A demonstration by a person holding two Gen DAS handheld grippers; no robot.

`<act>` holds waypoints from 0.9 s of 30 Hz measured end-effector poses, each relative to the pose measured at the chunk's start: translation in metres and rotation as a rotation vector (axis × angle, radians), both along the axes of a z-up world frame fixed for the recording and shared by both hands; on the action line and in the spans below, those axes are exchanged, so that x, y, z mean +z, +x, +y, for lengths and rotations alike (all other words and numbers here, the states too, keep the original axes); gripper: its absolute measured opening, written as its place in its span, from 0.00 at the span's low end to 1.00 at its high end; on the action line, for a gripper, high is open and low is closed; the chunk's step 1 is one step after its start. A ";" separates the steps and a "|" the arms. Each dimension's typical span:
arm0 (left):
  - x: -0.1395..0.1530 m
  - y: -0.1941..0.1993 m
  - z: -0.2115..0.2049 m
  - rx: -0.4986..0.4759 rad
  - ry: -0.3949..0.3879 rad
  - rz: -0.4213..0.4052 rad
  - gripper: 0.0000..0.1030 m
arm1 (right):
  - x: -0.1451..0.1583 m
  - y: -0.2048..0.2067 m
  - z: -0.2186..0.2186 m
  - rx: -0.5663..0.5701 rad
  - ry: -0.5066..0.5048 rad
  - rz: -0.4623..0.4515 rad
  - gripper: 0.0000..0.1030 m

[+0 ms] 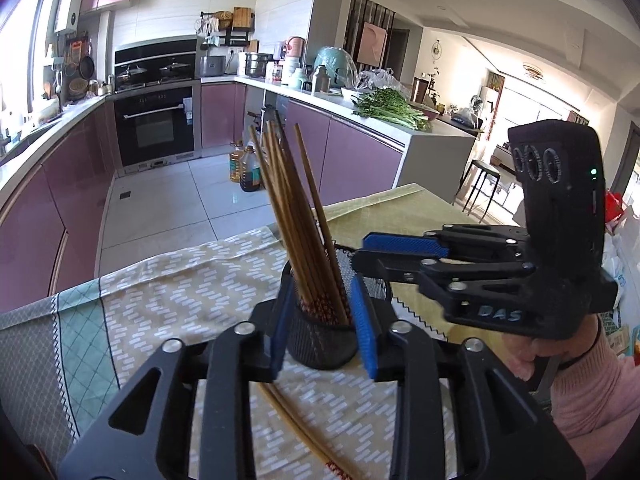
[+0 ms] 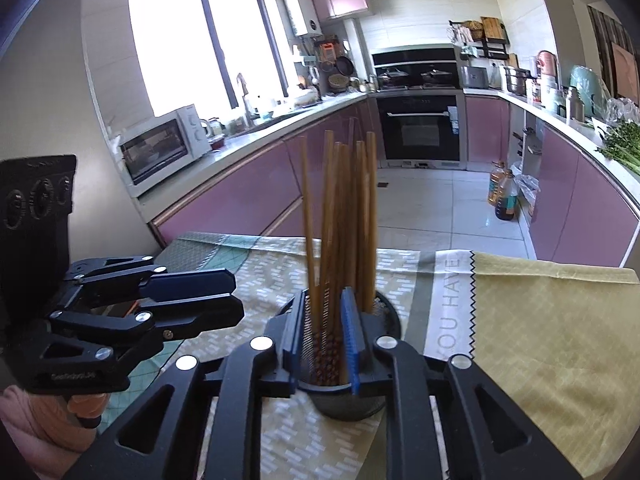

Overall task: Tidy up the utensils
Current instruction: 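Lower the chopsticks into the holder and open both grippers, then move both open grippers back to the remaining chopsticks on the cloth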

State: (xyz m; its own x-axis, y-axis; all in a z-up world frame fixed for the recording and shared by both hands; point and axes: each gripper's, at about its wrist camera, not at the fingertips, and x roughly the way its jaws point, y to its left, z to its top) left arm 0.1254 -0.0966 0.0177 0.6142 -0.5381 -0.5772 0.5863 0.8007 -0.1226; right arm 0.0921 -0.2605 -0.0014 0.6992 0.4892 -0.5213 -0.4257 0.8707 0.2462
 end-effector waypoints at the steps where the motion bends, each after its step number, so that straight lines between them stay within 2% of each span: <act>1: -0.002 -0.005 0.005 0.007 0.001 -0.006 0.34 | 0.000 -0.007 0.002 0.020 0.002 -0.005 0.26; 5: -0.020 -0.021 0.027 0.043 0.013 0.014 0.39 | -0.009 -0.029 0.015 0.095 -0.009 -0.001 0.32; 16: -0.089 -0.028 0.065 0.162 0.065 0.184 0.40 | -0.076 -0.038 0.051 0.155 -0.039 0.190 0.32; 21: -0.102 -0.031 0.070 0.185 0.061 0.209 0.40 | -0.093 -0.042 0.070 0.158 -0.075 0.223 0.32; 27: -0.106 -0.034 0.069 0.186 0.057 0.217 0.40 | -0.097 -0.041 0.081 0.140 -0.111 0.233 0.32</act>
State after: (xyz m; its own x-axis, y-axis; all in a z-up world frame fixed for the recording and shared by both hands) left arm 0.0911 -0.0271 -0.0879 0.5578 -0.3907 -0.7323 0.3940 0.9012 -0.1808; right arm 0.0515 -0.1797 -0.0982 0.4843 0.5030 -0.7158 -0.4866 0.8348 0.2575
